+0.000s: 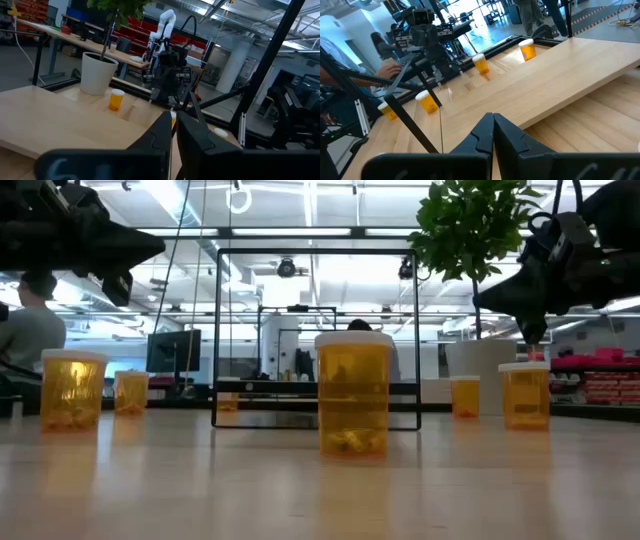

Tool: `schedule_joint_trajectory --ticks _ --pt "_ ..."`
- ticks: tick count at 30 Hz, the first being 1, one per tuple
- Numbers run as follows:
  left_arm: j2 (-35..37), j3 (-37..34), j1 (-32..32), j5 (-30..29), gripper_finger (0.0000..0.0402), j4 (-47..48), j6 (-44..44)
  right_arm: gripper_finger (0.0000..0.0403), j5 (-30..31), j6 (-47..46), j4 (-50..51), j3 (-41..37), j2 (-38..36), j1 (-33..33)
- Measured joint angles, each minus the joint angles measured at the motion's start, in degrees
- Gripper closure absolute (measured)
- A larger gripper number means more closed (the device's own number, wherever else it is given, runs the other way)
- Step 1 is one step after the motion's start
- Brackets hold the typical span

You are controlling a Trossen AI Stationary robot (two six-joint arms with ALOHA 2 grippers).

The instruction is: Pick and place medicine bottles onto shelf by color

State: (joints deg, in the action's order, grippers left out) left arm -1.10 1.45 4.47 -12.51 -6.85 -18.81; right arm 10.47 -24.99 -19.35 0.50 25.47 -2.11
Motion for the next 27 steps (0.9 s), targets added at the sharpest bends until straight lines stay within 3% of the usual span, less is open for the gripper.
schedule_joint_trajectory --ticks 27 --pt "0.00 0.00 -0.02 0.00 0.0373 0.00 0.02 0.0387 -0.01 0.00 0.00 -0.01 0.01 -0.02"
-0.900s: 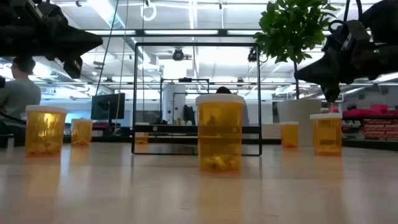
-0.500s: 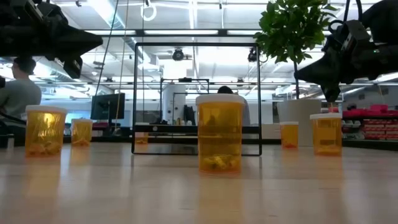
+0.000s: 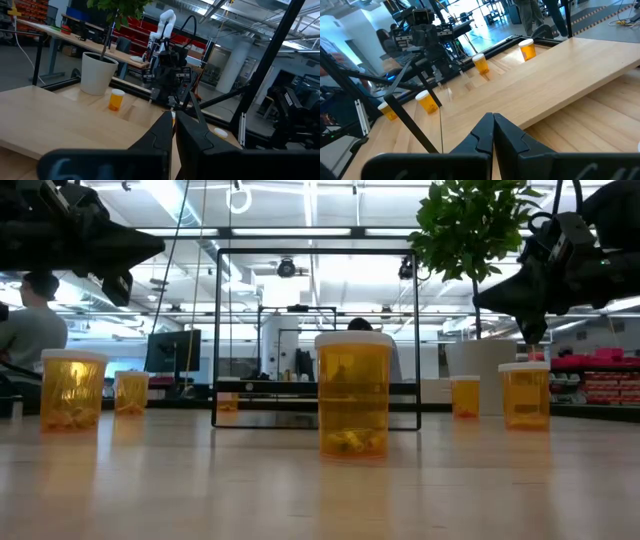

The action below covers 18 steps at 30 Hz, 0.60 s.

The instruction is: Pick and place medicine bottles onto shelf by color

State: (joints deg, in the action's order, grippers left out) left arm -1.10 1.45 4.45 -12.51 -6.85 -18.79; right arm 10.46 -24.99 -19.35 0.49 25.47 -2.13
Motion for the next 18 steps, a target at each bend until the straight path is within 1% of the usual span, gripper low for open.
schedule_joint_trajectory --ticks 7,18 --pt "0.00 0.02 0.00 0.00 0.0366 0.02 -0.02 0.0387 0.00 0.00 0.00 0.00 -0.02 0.02" --pt "-0.02 0.02 0.00 0.00 0.0375 0.02 -0.02 0.0387 0.01 0.00 0.00 0.01 -0.01 0.01"
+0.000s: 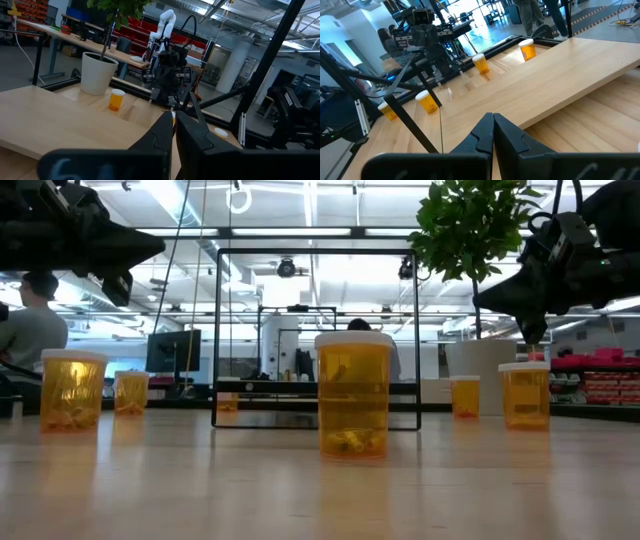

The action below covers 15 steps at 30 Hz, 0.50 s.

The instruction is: Pick and place medicine bottles onto shelf by color

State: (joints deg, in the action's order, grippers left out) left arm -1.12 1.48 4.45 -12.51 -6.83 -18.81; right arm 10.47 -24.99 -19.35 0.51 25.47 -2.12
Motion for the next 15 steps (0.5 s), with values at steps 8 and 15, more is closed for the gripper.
schedule_joint_trajectory --ticks 8,15 --pt "0.00 0.00 0.00 0.00 0.0366 0.00 0.00 0.0387 -0.01 0.00 0.00 -0.01 0.00 0.00" --pt "0.01 -0.01 0.02 0.00 0.0375 0.00 0.00 0.0387 -0.01 0.00 0.00 -0.01 0.01 -0.01"
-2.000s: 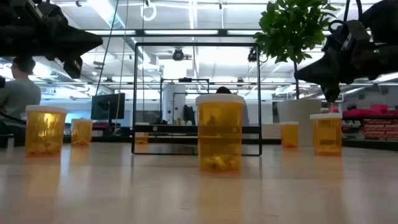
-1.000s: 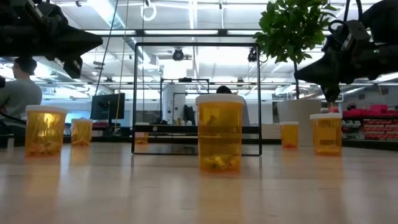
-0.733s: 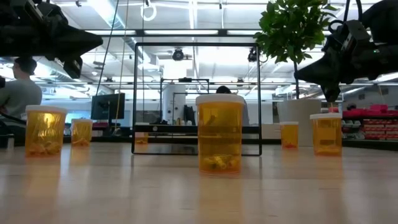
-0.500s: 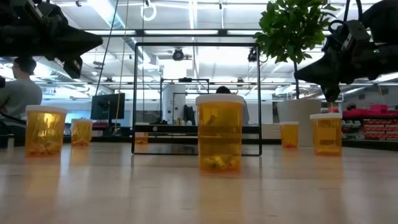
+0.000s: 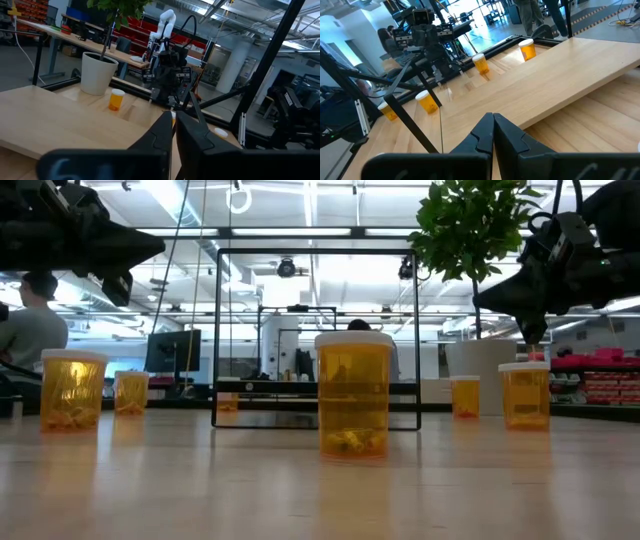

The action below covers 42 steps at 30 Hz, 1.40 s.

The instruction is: Pick and place medicine bottles onto shelf by color

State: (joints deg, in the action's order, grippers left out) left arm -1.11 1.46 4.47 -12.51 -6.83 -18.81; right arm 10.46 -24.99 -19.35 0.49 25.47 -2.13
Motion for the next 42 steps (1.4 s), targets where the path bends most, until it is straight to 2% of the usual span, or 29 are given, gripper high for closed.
schedule_joint_trajectory --ticks 8,12,14,18,22,27,31,36,39,42 --pt "-0.01 0.00 -0.17 -0.55 0.0369 -0.23 0.14 0.0387 0.00 -0.16 0.00 0.00 -0.02 0.02" --pt "0.01 0.01 -0.30 -0.84 0.0366 -0.59 -0.02 0.0387 0.20 -5.02 -0.09 0.01 0.00 0.00" --pt "-0.01 0.16 -0.30 0.55 0.0367 -0.38 -0.87 0.0387 2.18 -5.44 -0.09 0.02 0.00 -0.20" --pt "-0.21 3.57 -0.28 2.95 0.0373 -0.39 -1.15 0.0387 3.58 -7.39 0.06 2.42 0.02 -0.71" --pt "-2.27 10.65 -0.42 3.62 0.0376 5.53 6.10 0.0387 4.20 -4.91 0.00 8.35 0.02 -0.82" --pt "-10.70 21.82 -2.81 1.80 0.0368 19.15 7.57 0.0387 7.09 6.05 0.25 18.55 2.54 -0.87" --pt "-20.26 30.21 -5.84 1.55 0.0366 22.96 7.48 0.0387 7.25 8.85 8.71 28.11 7.34 -1.01" --pt "-31.29 40.03 -9.16 1.53 0.0373 24.59 2.54 0.0387 7.54 0.87 24.61 38.75 14.92 -2.48" --pt "-36.10 45.46 -10.07 1.46 0.0376 24.75 -2.21 0.0387 7.55 -3.18 27.14 43.95 18.48 -2.54" --pt "-39.27 50.34 -10.02 1.63 0.0376 24.66 -3.34 0.0387 7.46 -5.61 27.58 48.97 21.09 -2.54"
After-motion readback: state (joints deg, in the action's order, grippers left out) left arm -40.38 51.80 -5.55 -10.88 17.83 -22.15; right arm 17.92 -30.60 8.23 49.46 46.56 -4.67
